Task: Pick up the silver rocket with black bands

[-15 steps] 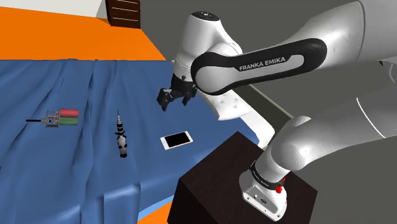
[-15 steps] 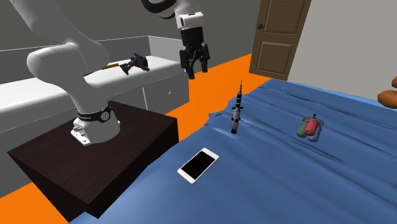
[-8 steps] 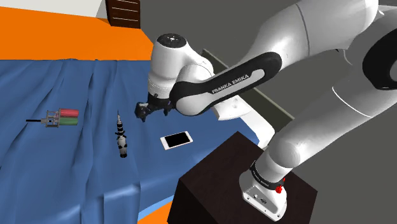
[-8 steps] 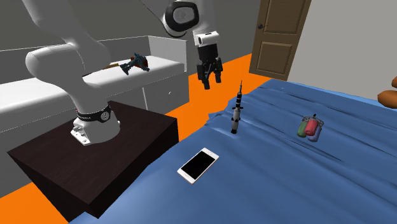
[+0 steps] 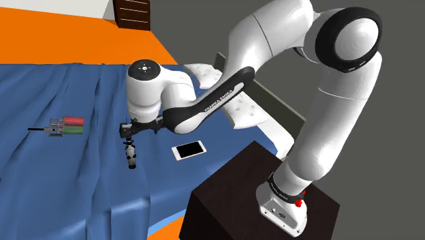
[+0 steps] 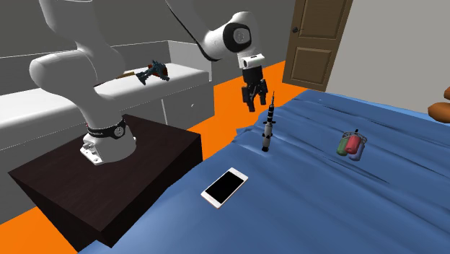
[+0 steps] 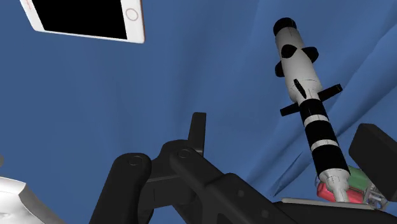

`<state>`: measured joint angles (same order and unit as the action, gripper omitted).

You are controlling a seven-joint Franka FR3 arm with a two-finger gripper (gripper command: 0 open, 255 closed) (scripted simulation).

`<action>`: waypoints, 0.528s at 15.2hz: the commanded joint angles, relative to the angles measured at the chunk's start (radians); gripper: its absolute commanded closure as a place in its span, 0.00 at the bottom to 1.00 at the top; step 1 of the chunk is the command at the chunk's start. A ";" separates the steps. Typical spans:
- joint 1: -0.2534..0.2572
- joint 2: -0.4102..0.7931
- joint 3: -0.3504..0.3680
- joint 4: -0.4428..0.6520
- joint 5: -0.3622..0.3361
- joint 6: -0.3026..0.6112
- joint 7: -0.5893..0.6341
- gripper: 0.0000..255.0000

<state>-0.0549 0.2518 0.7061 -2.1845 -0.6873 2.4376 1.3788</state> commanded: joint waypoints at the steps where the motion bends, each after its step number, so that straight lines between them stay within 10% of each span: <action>1: 0.065 0.103 -0.040 0.081 -0.110 -0.031 0.099 0.00; 8: 0.176 0.268 -0.122 0.213 -0.243 -0.059 0.215 0.00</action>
<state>0.1149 0.5094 0.5909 -1.9729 -0.9178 2.3738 1.5824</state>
